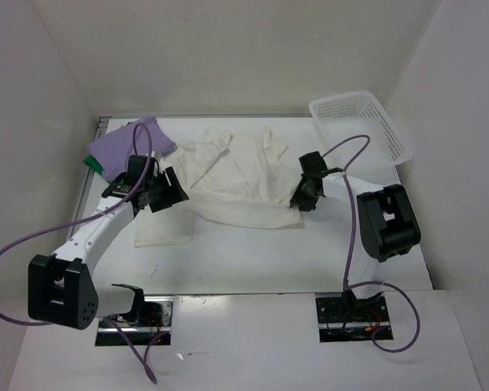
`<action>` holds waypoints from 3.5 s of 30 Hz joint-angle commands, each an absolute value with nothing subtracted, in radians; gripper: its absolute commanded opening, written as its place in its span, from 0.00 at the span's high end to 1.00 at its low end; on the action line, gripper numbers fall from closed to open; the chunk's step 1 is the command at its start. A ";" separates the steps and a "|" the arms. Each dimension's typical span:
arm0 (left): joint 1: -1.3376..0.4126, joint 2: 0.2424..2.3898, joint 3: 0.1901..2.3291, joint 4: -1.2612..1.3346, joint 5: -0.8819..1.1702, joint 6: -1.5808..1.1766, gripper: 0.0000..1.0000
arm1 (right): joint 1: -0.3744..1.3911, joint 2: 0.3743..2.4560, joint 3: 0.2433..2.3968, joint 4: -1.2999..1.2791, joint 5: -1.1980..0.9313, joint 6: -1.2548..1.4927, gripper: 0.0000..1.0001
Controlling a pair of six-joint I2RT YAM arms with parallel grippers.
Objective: Fold and stack the t-shirts
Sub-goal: Flatten out the tshirt
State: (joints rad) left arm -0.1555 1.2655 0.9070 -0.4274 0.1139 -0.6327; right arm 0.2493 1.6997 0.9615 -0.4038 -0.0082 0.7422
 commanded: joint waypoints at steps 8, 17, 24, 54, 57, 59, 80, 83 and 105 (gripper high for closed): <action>-0.147 1.297 0.980 -0.459 0.118 -0.577 0.30 | 0.486 1.862 1.333 -0.604 0.212 0.698 0.44; -0.607 1.530 1.182 -0.428 -0.012 -0.624 0.38 | 0.304 1.347 0.961 -0.551 0.092 0.716 0.26; -0.890 1.768 1.367 -0.321 -0.115 -0.635 0.26 | 0.049 1.224 0.841 -0.512 -0.074 0.729 0.80; -0.135 0.985 0.801 -0.462 0.377 -0.741 0.79 | 0.137 1.388 0.617 -0.275 -0.051 0.934 0.61; -0.114 0.985 0.781 -0.537 0.237 -0.742 0.93 | 0.137 1.399 0.617 -0.285 -0.038 0.934 0.64; -0.051 1.008 0.762 -0.592 0.200 -0.814 0.91 | 0.137 1.399 0.617 -0.285 -0.038 0.946 0.64; 0.411 1.103 0.612 -0.626 0.097 -1.025 0.15 | 0.155 1.559 0.753 -0.341 0.006 0.934 1.00; 0.440 1.143 0.612 -0.615 0.077 -1.025 0.26 | 0.155 1.502 0.753 -0.331 0.034 0.924 1.00; 0.178 1.252 0.503 -0.448 0.072 -1.006 0.40 | -0.020 1.298 0.799 -0.376 -0.083 0.821 1.00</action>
State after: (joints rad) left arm 0.2333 1.2411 0.5598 -0.4767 0.0635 -1.0004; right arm -0.0113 1.3109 0.7593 -0.3805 -0.0715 0.8391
